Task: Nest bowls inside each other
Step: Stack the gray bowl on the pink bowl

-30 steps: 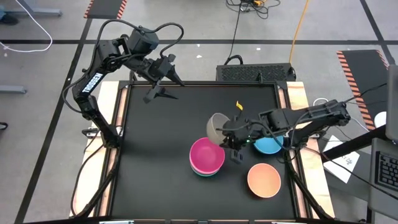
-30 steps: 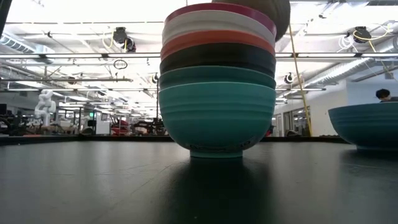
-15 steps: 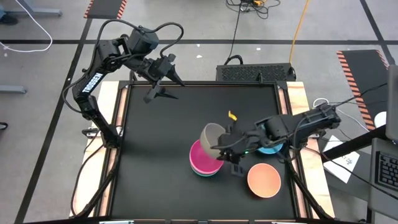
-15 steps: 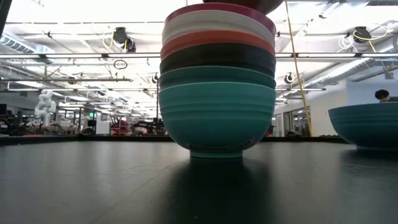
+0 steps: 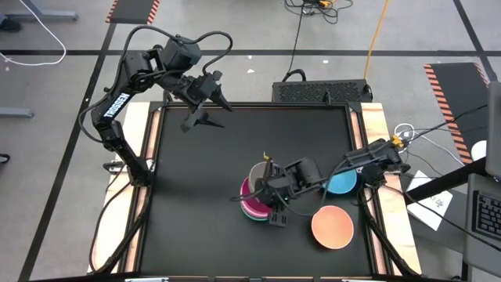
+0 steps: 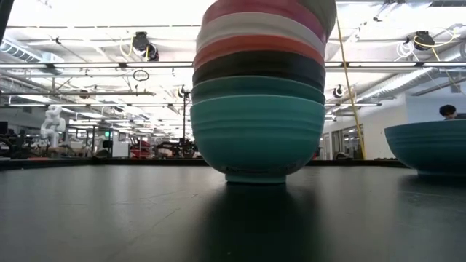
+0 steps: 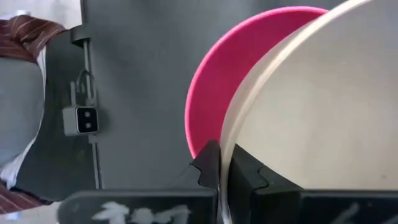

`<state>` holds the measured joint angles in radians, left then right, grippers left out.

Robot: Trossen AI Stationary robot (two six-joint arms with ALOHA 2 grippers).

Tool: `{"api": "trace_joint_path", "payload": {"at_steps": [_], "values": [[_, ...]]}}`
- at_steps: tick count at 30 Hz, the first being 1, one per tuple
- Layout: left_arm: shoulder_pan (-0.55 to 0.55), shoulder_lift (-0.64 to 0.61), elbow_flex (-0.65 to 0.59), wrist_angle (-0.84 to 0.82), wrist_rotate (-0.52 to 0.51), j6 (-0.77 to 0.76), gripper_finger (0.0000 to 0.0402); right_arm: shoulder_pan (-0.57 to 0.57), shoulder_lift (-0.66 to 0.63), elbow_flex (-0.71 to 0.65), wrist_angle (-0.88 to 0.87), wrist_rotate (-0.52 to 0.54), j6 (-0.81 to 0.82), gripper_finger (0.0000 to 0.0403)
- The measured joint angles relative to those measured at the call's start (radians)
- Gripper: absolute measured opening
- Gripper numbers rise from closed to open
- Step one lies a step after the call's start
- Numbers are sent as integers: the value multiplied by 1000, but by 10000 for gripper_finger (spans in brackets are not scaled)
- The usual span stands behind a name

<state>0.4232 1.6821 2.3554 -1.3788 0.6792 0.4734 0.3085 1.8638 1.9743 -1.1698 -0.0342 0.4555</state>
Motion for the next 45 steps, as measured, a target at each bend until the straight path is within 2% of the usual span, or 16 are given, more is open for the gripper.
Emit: {"api": "trace_joint_path", "payload": {"at_steps": [14, 18, 24, 32, 36, 42, 45], "values": [[-20, 0, 0, -12, 0, 12, 257, -2, 12, 0, 57, -49, 4, 0], [-21, 0, 0, -18, 0, 10, 257, -3, 11, 0, 59, -49, 27, 12], [-30, 0, 0, -23, 0, 4, 257, -3, 9, 0, 89, -71, 39, 59], [-53, 0, 0, -39, -19, 20, 257, -11, 9, -1, 112, -65, 67, 161], [-60, 0, 0, -39, -19, 20, 257, -28, -23, -1, 84, 29, 67, 185], [-74, 0, 0, -45, -25, 18, 257, -32, -146, -2, 105, 208, 2, 184], [-79, 0, 0, -57, -26, 23, 257, -32, -191, -2, 143, 236, -4, 184]]}}
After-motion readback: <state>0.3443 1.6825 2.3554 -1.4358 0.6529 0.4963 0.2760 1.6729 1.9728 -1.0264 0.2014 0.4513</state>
